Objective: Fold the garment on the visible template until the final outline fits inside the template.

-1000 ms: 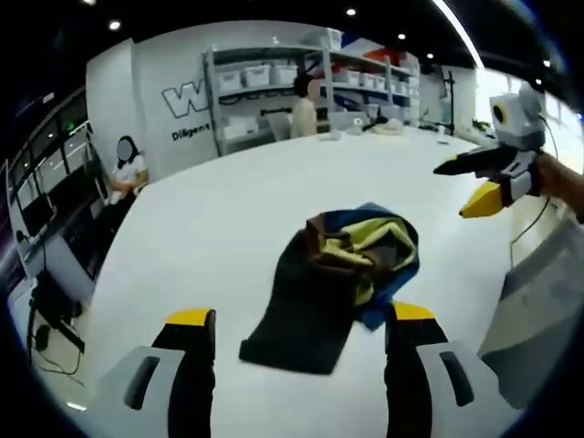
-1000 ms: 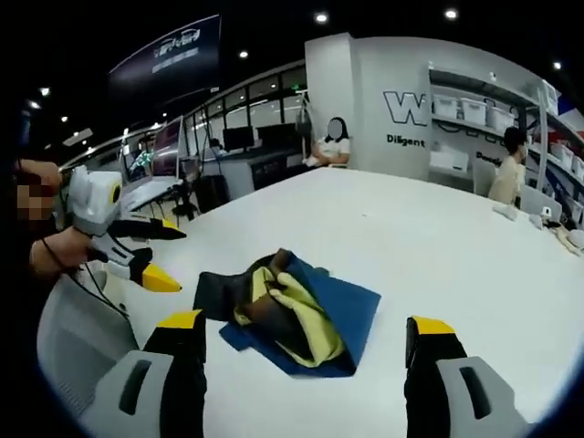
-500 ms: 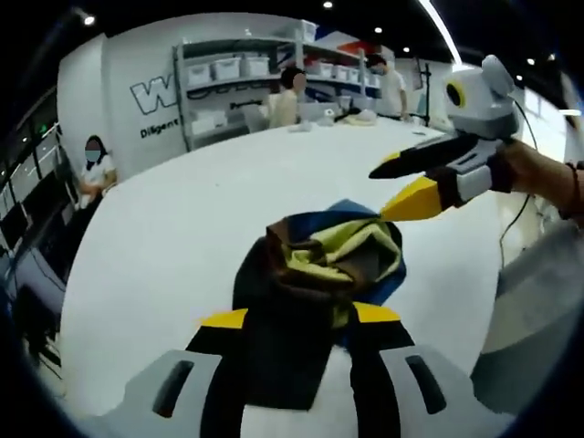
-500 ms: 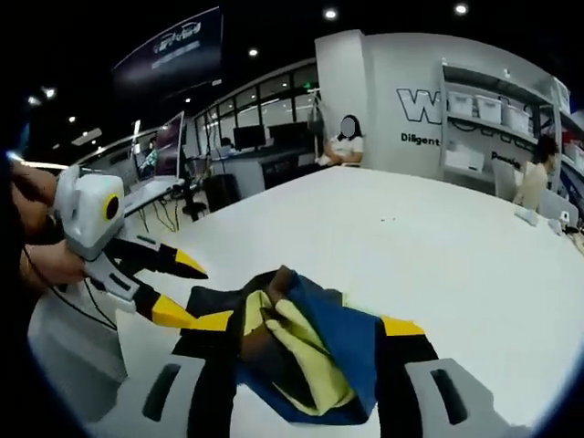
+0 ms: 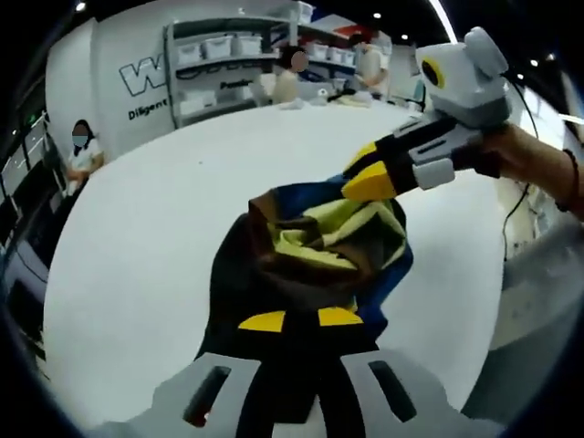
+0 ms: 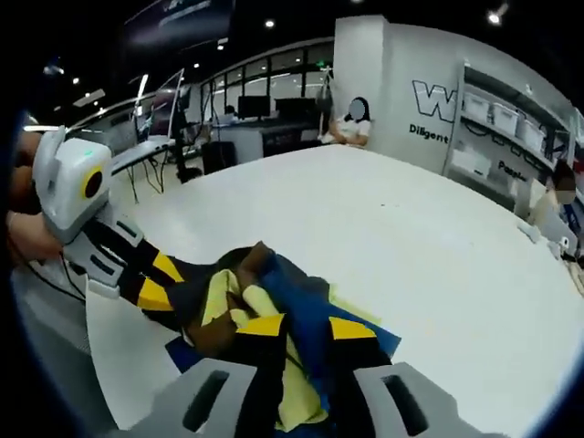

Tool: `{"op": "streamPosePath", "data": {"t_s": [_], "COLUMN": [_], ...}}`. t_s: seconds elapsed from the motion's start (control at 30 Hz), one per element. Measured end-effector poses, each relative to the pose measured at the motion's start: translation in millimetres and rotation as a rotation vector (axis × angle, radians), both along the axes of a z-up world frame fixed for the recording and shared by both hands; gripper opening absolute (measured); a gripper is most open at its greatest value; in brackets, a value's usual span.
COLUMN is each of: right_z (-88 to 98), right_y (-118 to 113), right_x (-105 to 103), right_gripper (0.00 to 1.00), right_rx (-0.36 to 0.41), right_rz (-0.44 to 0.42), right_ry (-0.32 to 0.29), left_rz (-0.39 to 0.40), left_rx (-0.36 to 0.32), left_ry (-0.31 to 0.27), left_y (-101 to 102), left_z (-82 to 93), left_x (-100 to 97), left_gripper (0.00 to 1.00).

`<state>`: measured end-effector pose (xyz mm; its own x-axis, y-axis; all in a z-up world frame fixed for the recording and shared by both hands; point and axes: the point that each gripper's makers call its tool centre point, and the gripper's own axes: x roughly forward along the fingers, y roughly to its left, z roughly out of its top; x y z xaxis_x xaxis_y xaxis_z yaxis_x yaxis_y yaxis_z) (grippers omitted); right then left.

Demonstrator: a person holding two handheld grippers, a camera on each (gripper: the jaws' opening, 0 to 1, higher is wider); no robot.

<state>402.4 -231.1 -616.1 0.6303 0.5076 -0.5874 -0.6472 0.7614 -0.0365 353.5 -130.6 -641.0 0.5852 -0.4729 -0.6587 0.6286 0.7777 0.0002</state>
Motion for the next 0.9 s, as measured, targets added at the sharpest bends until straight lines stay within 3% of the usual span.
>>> {"op": "streamPosePath", "data": {"t_s": [0.07,0.27,0.53,0.73,0.9], "right_z": [-2.2,-1.7,30.6,51.2,55.9], "right_y": [1,2,-8,-28,-43], "right_x": [-1,-3,6,11,7], "right_gripper": [0.00,0.00,0.00,0.00,0.00], "right_rx": [-0.007,-0.063,-0.046,-0.068,-0.087], "right_rz": [0.005,0.045,0.009,-0.040,-0.051], "right_ry": [0.002,-0.019,-0.093,-0.135,-0.116], "left_rz": [0.004,0.019,0.054,0.074,0.090], "left_rx": [-0.008,0.006,-0.025,-0.050,-0.057], "left_ry": [-0.002,-0.044,-0.100,-0.124,-0.165], "left_y": [0,7,21,25,35], "left_z": [0.3,6.4,28.1,40.3,58.9], "left_x": [0.1,3.2,9.9,13.0,15.8], "left_gripper": [0.03,0.01,0.01,0.01,0.01]}}
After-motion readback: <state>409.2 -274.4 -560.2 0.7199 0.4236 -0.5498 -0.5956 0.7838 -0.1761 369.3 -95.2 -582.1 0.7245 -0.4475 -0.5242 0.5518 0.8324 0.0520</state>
